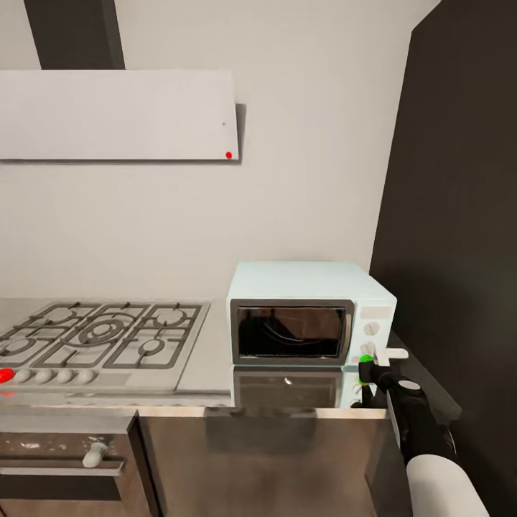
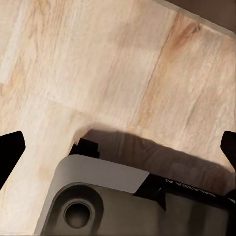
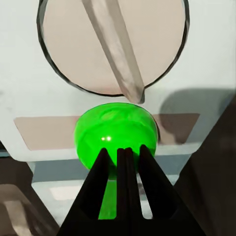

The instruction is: In the kitchen, take the popcorn bag from the countertop, put it into the microwave, and heat it until the popcorn is cooked so the cooked popcorn ends up inside the bag.

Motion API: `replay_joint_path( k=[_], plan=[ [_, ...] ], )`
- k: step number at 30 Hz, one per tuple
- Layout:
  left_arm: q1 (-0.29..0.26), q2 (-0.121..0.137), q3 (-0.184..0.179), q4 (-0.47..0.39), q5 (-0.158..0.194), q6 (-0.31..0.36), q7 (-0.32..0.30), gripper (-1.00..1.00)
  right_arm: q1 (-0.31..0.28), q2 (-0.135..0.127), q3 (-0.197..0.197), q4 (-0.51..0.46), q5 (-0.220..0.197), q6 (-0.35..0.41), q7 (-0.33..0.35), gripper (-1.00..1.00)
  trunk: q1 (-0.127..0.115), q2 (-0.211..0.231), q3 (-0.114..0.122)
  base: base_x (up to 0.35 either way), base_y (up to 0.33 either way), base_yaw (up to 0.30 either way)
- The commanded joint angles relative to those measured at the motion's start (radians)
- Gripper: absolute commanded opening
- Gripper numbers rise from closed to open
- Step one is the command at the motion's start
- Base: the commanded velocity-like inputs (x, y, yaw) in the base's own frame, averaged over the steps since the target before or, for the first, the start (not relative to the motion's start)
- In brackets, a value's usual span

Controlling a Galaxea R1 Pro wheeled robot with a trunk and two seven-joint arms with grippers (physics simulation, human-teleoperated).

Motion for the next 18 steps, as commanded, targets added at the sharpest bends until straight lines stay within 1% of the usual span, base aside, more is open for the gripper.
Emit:
replay_joint_path(
  k=[1, 4, 9, 13, 14, 15, 16, 17, 18],
  plan=[
    [-0.001, 0.000, -0.009, 0.001, 0.026, -0.002, -0.004, 1.00, -0.008, 0.002, -0.005, -0.002, 0.010, 0.004, 0.012, -1.00, 0.003, 0.000, -0.001, -0.313, 0.000, 0.000],
    [-0.001, -0.002, -0.008, 0.001, 0.037, -0.003, -0.004, 1.00, -0.008, 0.002, -0.005, -0.003, 0.010, 0.005, 0.013, -1.00, 0.003, 0.000, -0.001, -0.338, 0.000, 0.000],
    [-0.001, -0.002, -0.008, 0.001, 0.038, -0.003, -0.004, 1.00, -0.008, 0.002, -0.005, -0.014, 0.010, 0.006, 0.017, -1.00, 0.003, 0.000, -0.001, -0.345, 0.000, 0.000],
    [-0.001, -0.002, -0.008, 0.001, 0.037, -0.003, -0.004, 1.00, -0.008, 0.006, -0.005, -0.051, 0.013, 0.018, 0.021, -1.00, 0.003, 0.000, -0.001, -0.346, 0.000, 0.000],
    [-0.001, -0.002, -0.008, 0.001, 0.037, -0.003, -0.004, 1.00, -0.008, 0.008, -0.004, -0.066, 0.021, 0.026, 0.021, -1.00, 0.003, 0.000, -0.001, -0.346, 0.000, 0.000],
    [-0.001, -0.002, -0.008, 0.001, 0.037, -0.002, -0.004, 1.00, -0.008, 0.012, -0.004, -0.094, 0.040, 0.060, 0.022, -1.00, 0.003, 0.000, -0.001, -0.346, 0.000, 0.000],
    [-0.001, -0.002, -0.009, 0.001, 0.037, -0.002, -0.004, 1.00, -0.008, 0.013, -0.004, -0.130, 0.054, 0.120, 0.024, -1.00, 0.003, 0.000, -0.001, -0.346, 0.000, 0.000],
    [-0.001, -0.003, -0.010, 0.001, 0.037, -0.003, -0.003, 1.00, -0.008, 0.014, -0.004, -0.166, 0.061, 0.208, 0.033, -1.00, 0.003, 0.000, -0.001, -0.346, 0.000, 0.000],
    [-0.001, -0.003, -0.010, 0.001, 0.037, -0.003, -0.002, 1.00, -0.008, 0.013, -0.005, -0.173, 0.063, 0.238, 0.036, -1.00, 0.003, 0.000, -0.001, -0.346, 0.000, 0.000]
  ],
)
